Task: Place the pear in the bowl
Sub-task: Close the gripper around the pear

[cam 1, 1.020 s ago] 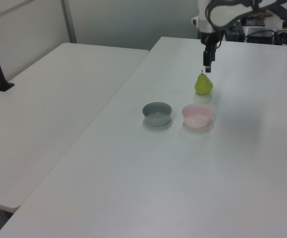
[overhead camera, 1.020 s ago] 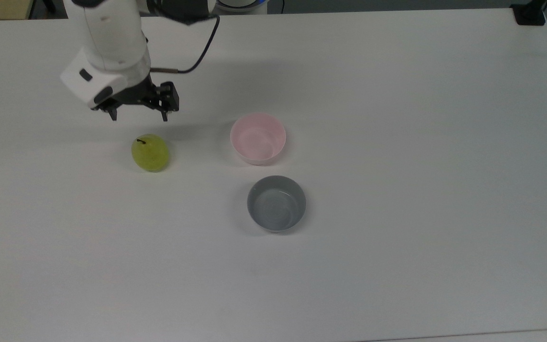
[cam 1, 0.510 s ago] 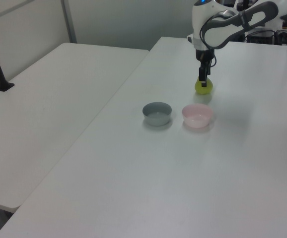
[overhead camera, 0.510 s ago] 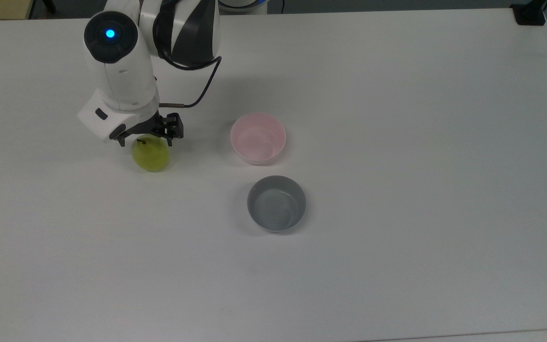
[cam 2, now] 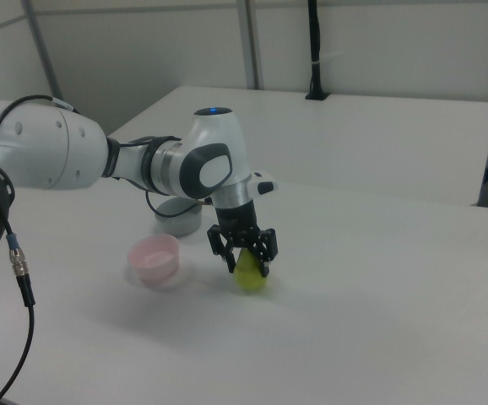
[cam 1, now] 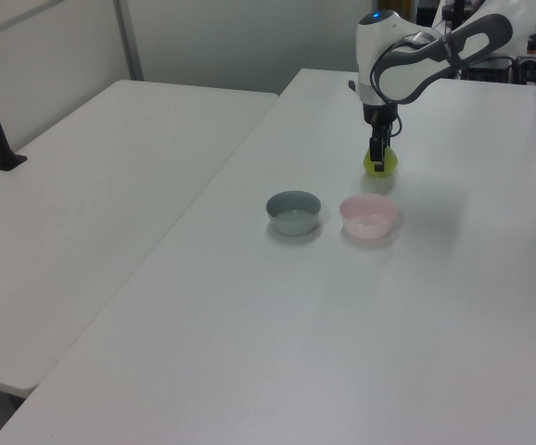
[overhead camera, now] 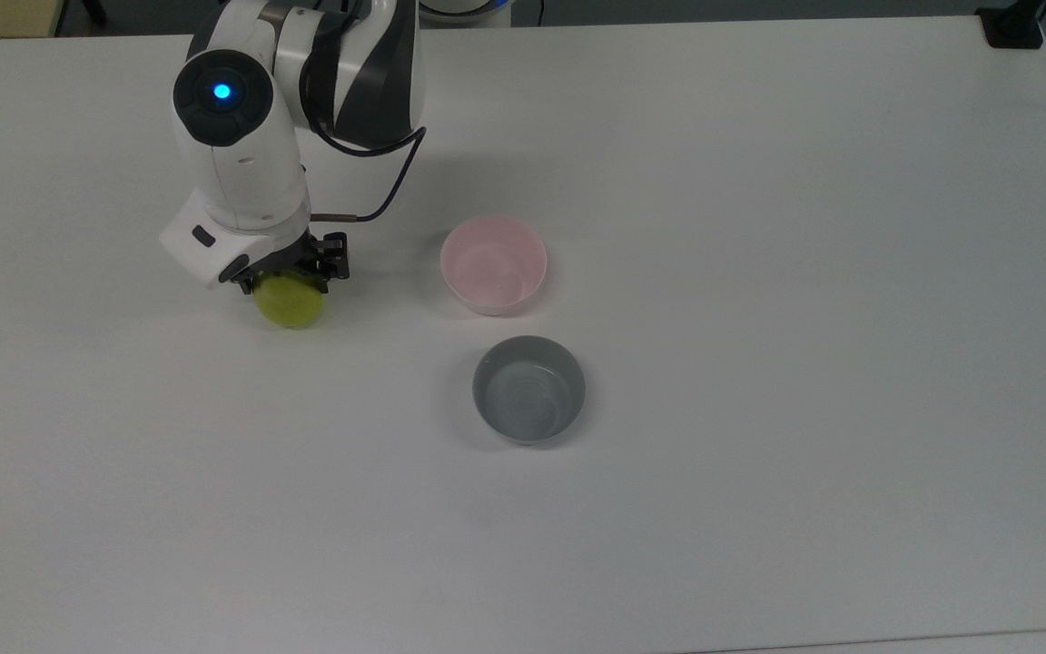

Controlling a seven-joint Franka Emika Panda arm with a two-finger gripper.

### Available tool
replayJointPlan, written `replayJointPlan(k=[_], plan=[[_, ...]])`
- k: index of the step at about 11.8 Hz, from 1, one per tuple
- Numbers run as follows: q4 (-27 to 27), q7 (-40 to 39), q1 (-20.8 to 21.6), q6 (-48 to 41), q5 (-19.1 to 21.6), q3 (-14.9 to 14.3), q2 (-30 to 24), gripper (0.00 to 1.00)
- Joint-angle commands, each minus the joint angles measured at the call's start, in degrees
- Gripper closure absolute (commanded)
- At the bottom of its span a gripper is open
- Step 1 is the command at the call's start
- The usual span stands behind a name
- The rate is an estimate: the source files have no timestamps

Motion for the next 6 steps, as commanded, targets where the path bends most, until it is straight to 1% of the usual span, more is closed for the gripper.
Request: replayJointPlan(k=[1,3,6], plan=[[-1.27,-0.79,0.36,1.83,-0.67,-0.14,-0.86,0.61],[-1.1,-0.52,0.37,0.87,-0.67,-0.14,-2.69,0.62],[0.04,-0.43,0.63,-5.44,-0.5,-0.14,-8.05,0.62]])
